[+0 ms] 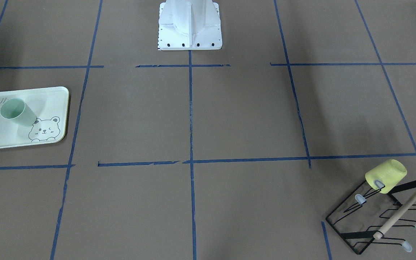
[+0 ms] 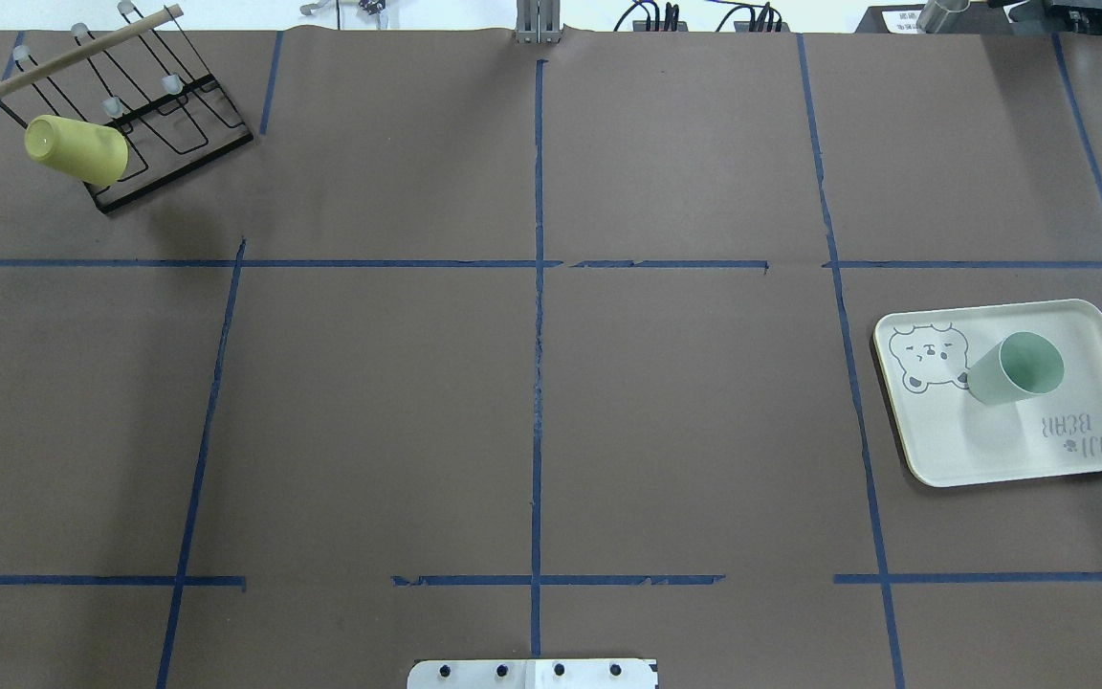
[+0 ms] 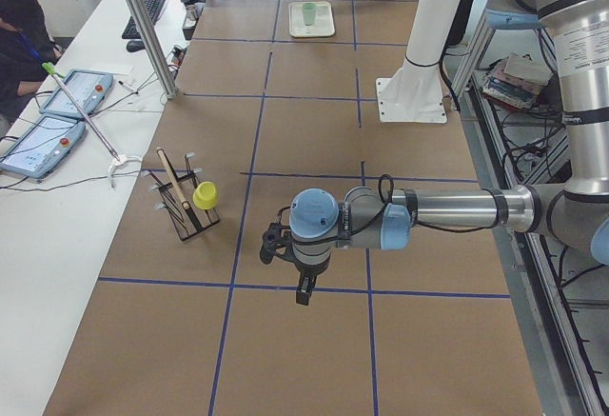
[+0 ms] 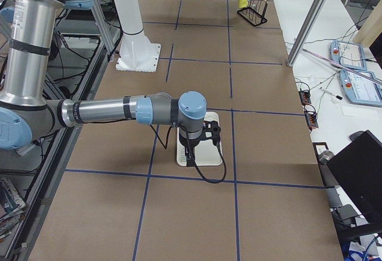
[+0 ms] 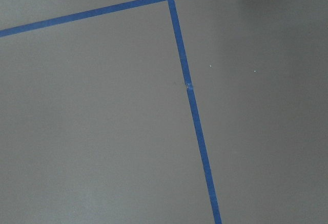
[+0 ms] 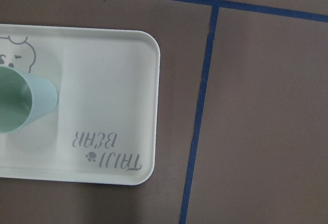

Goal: Left arm grabs green cup and hands to right arm on tray

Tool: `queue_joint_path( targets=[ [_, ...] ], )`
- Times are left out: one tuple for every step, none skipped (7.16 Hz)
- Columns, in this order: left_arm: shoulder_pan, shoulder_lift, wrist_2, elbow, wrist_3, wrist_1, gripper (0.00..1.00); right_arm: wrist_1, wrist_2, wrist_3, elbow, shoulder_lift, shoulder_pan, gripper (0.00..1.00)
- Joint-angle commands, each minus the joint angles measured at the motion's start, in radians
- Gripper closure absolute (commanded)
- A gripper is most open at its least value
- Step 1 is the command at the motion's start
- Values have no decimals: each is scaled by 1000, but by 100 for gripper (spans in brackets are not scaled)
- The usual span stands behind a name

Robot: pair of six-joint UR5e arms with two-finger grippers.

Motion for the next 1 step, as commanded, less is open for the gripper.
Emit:
queue_joint_path(
  targets=[
    [1, -5, -1, 1, 0, 8, 0, 0, 0, 0, 0, 2, 0, 0]
  ],
)
